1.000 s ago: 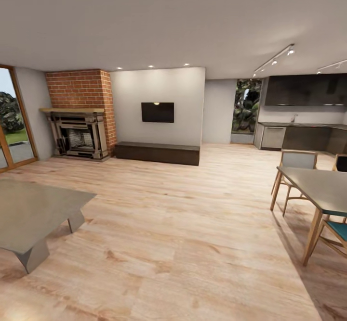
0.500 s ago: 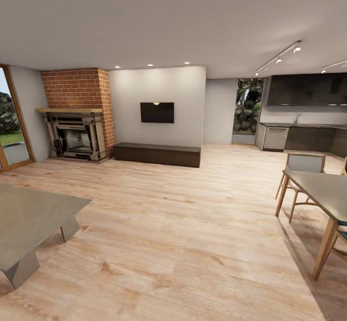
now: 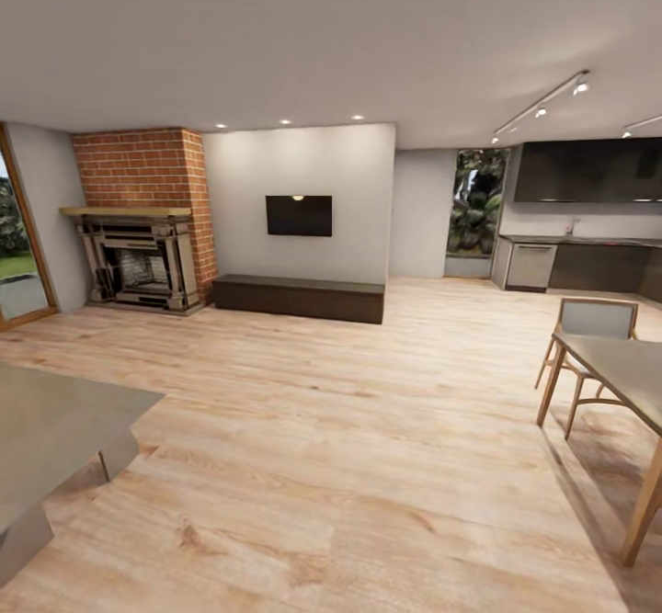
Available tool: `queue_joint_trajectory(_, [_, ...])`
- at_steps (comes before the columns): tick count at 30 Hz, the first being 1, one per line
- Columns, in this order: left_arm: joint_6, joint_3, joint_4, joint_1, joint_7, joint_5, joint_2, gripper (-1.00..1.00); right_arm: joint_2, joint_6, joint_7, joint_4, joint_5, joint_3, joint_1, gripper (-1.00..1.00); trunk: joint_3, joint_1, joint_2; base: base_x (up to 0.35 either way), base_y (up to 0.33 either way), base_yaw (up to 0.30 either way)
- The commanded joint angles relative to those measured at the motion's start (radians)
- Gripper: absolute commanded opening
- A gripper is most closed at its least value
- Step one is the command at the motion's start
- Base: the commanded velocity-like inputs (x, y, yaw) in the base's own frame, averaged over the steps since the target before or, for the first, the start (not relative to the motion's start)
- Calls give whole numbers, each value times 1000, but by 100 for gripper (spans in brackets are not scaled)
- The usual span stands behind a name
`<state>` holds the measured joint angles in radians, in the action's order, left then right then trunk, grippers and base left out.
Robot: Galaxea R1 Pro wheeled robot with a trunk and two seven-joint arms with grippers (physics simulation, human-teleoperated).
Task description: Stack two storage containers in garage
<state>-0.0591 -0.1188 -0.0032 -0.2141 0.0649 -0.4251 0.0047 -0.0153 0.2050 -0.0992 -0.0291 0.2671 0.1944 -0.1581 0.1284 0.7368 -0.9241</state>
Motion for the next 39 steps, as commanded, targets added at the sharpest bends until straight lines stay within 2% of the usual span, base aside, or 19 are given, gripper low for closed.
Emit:
queue_joint_trajectory(1, [-2, -9, 0, -1, 3, -7, 0, 100, 0, 5, -5, -3, 11, 8, -1, 100, 1, 1, -1, 323, 0, 0])
queue_joint_trajectory(39, [-2, -9, 0, -1, 3, -7, 1, 100, 0, 5, -5, -3, 11, 8, -1, 100, 1, 1, -1, 323, 0, 0])
